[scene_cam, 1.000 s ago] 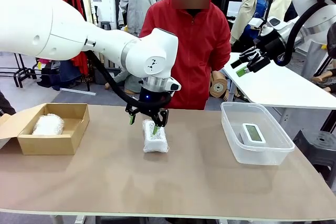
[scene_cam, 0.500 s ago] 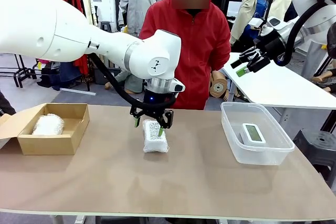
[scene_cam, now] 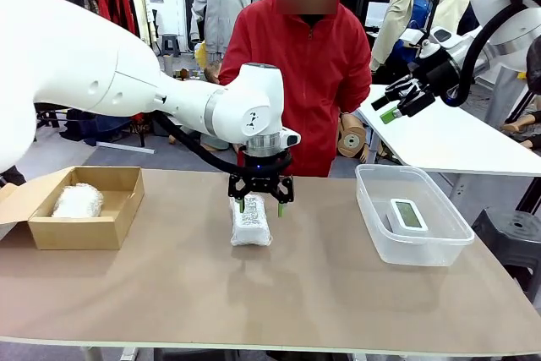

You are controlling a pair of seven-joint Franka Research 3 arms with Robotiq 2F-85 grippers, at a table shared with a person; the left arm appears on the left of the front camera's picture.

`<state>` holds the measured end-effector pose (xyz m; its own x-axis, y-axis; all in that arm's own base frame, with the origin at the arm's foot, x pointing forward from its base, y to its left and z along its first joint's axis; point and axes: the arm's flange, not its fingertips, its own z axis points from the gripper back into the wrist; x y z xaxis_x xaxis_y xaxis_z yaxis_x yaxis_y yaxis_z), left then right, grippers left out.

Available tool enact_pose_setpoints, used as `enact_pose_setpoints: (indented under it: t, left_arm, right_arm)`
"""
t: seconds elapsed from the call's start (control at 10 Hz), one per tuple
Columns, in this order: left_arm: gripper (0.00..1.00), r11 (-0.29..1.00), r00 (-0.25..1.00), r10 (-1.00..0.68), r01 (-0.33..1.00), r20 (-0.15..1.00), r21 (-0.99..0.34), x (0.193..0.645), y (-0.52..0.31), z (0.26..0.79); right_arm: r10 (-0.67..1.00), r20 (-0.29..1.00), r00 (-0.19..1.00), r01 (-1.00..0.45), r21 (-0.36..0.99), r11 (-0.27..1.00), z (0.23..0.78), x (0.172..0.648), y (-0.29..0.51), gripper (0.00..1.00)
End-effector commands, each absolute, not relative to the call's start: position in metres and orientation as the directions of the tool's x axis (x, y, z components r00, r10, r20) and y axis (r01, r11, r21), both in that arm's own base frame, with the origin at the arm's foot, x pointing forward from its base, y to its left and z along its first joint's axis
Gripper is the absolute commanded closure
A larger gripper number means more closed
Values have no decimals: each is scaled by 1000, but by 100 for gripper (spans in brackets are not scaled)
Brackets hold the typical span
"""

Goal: Separate and place wrapped and unwrapped clocks.
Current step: Pick up the Digital clock indicated by the person.

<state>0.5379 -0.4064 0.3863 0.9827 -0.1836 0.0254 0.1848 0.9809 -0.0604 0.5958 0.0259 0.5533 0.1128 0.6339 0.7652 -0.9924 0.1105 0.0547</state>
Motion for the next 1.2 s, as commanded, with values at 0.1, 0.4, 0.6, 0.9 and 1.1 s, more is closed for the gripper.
enact_pose_setpoints:
  t: [0.1,0.4,0.6,0.9,1.1]
  left_arm:
    - [0,992,987,-117,121,110,-30,530,-407,386]
    - [0,992,982,-125,121,141,37,532,-404,380]
    - [0,995,985,-85,75,151,72,536,-398,374]
    - [0,999,986,-37,33,160,31,541,-391,366]
    - [0,1000,985,5,-7,171,10,544,-387,358]
  right_arm:
    - [644,758,107,-993,45,112,555,595,27,0]
    - [644,758,107,-993,45,112,555,595,27,0]
    - [644,758,107,-993,45,112,555,595,27,0]
    - [644,758,107,-993,45,112,555,595,27,0]
    - [644,758,107,-993,45,112,555,595,27,0]
